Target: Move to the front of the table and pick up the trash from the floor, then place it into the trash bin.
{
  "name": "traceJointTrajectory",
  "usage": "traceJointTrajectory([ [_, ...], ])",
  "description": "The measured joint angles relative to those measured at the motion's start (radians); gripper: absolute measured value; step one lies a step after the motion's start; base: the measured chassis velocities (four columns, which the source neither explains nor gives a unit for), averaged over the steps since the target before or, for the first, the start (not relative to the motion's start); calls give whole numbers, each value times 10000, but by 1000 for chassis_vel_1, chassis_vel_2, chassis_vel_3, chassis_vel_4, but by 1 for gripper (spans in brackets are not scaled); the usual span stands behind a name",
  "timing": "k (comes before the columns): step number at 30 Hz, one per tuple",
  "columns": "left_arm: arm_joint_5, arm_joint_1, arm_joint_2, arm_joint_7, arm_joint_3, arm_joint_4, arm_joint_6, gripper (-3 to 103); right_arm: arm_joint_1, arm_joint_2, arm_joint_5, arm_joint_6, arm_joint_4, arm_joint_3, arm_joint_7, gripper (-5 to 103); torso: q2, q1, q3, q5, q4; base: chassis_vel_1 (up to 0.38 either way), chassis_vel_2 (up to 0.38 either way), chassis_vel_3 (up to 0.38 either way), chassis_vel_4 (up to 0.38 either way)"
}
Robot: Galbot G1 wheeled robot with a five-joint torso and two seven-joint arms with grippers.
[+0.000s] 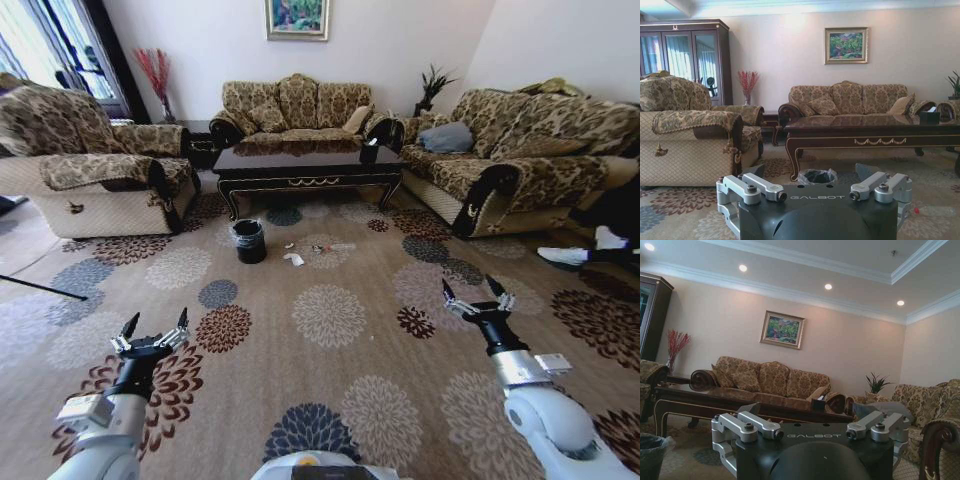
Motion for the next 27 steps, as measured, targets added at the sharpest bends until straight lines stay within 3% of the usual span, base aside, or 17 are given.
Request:
traceJointTrajectory([
  [27,72,52,26,27,36,32,-248,100,-2,-39,4,0,-8,2,13,100,-888,-366,-520,0,-1,0,0,0,0],
])
